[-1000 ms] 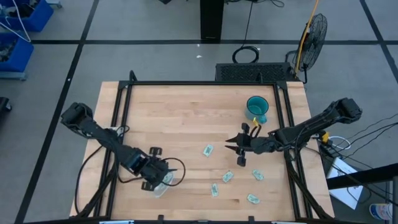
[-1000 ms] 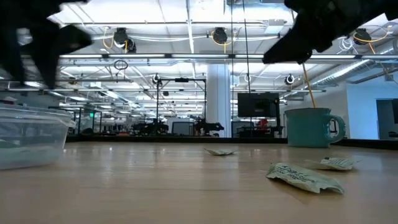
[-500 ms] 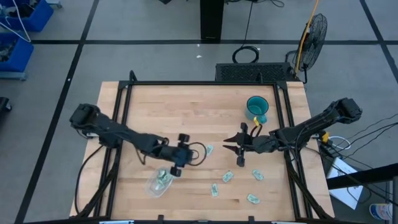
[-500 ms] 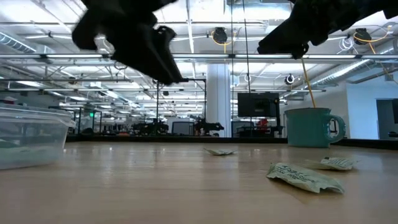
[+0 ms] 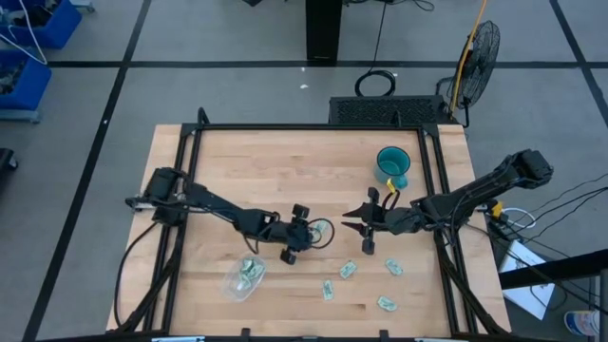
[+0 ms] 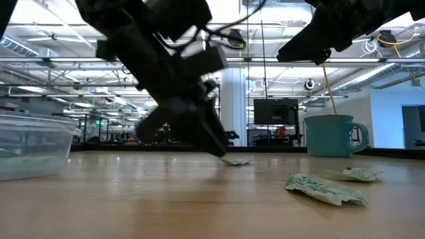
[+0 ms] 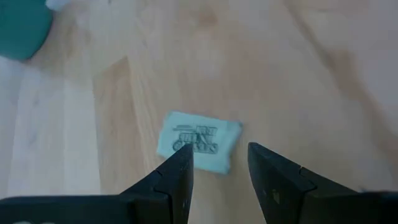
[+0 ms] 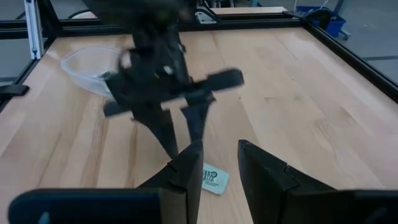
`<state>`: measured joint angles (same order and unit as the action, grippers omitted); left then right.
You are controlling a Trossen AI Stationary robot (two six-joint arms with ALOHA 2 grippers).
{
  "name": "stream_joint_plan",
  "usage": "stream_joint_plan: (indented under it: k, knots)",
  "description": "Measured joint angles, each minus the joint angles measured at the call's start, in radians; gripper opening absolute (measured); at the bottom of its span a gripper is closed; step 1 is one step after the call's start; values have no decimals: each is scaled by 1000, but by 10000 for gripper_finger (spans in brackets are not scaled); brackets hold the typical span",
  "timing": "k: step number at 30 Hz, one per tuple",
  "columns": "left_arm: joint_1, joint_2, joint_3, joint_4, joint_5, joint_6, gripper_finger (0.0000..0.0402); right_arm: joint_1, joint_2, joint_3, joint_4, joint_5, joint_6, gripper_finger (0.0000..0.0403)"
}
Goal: Pick and place Stevia / Truvia into bins
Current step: Put the white stevia packet into the transparent bin
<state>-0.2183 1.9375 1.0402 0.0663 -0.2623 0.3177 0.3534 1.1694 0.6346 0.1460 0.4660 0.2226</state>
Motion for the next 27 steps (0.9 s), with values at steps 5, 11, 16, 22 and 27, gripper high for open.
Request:
stream_joint_plan:
  k: [5,11,16,22,27]
  knots:
    - [21,48,2,27,-2,-22,159,0,0,0,0,0,0,93]
    - [23,39,0,19,-34,-4,143,0,0,0,0,0,0,93]
    - [36,32,-2,3,-56,29,63,0,0,0,0,0,0,93]
    - [47,15,-2,-1,-56,47,7,0,0,0,0,0,0,93]
    - [25,-63,-3,-64,-73,45,4,0,0,0,-1,0,0,93]
